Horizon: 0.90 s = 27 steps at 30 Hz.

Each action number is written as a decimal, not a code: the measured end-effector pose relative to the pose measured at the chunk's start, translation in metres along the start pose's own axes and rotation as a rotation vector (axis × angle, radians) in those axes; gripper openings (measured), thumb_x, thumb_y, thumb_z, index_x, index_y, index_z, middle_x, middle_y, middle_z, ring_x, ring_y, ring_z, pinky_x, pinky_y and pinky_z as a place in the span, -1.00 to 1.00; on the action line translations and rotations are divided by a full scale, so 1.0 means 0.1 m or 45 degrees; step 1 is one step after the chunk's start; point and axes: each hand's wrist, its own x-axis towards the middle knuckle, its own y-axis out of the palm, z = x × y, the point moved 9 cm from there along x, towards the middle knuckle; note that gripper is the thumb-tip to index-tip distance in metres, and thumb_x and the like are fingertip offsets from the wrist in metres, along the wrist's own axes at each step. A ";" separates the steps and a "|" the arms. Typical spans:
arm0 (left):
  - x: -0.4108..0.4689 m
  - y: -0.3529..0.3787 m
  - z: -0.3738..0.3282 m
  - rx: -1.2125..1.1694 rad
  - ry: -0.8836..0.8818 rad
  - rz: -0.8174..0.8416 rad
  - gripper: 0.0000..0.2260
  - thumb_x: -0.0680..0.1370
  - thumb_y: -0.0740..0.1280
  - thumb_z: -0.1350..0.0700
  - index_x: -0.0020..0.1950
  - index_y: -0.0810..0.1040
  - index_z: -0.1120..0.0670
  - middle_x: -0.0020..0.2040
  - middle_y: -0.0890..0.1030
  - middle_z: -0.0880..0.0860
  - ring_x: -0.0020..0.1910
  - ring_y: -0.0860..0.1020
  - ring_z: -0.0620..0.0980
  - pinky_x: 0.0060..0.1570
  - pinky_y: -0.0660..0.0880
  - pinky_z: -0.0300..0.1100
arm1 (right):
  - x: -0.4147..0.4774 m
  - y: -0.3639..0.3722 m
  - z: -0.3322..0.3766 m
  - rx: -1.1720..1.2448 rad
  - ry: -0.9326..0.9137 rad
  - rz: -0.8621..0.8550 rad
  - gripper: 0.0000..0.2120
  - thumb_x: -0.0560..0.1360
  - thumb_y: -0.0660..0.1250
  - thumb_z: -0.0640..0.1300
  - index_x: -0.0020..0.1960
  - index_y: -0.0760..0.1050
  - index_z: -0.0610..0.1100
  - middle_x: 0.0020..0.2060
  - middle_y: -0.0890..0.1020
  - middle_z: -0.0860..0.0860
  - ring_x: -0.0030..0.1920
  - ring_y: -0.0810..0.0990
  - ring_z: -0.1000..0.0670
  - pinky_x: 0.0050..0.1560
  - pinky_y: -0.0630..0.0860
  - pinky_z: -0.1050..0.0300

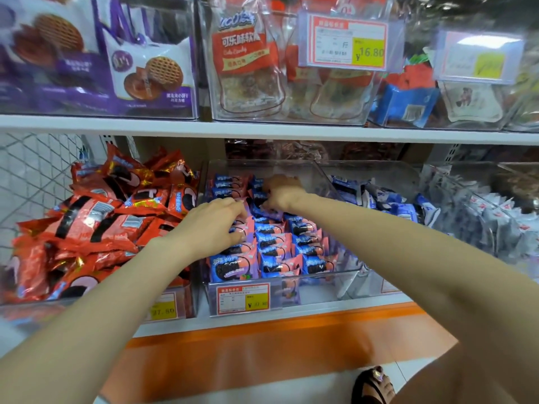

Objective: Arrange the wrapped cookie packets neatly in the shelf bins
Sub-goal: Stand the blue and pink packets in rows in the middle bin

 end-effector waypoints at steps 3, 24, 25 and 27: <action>0.00 0.01 -0.02 -0.010 0.032 -0.004 -0.64 0.53 0.30 -0.09 0.28 0.41 0.00 0.26 0.42 -0.05 0.27 0.38 -0.04 0.11 0.35 -0.15 | -0.11 -0.34 -0.06 -0.015 -0.034 -0.019 -0.62 0.45 0.38 0.04 0.20 0.52 -0.09 0.09 0.60 -0.08 0.05 0.57 -0.09 -0.06 0.49 0.17; 0.13 0.04 -0.38 -0.107 0.143 -0.027 -0.68 0.52 0.32 -0.08 0.22 0.45 -0.01 0.18 0.44 -0.07 0.20 0.41 -0.07 0.03 0.36 -0.18 | -1.36 0.17 -0.14 0.032 -0.338 0.590 -0.75 0.40 0.45 -0.25 0.06 0.55 -0.14 -0.27 0.50 0.11 -0.24 0.46 0.08 -0.27 0.33 0.31; 0.15 0.08 -0.44 -0.137 0.156 -0.004 -0.70 0.52 0.33 -0.07 0.21 0.47 0.00 0.16 0.45 -0.07 0.18 0.42 -0.06 0.05 0.38 -0.15 | -1.36 0.18 -0.13 0.038 -0.339 0.573 -0.75 0.39 0.45 -0.26 0.05 0.55 -0.14 -0.27 0.51 0.08 -0.24 0.46 0.06 -0.26 0.33 0.27; 0.21 0.21 -0.54 -0.210 0.177 0.095 -0.72 0.50 0.35 -0.05 0.17 0.49 0.01 0.11 0.47 -0.07 0.12 0.45 -0.07 0.08 0.42 -0.08 | -1.35 0.19 -0.14 0.075 -0.336 0.530 -0.79 0.38 0.45 -0.27 -0.01 0.55 -0.14 -0.26 0.52 0.04 -0.27 0.45 0.06 -0.33 0.32 0.32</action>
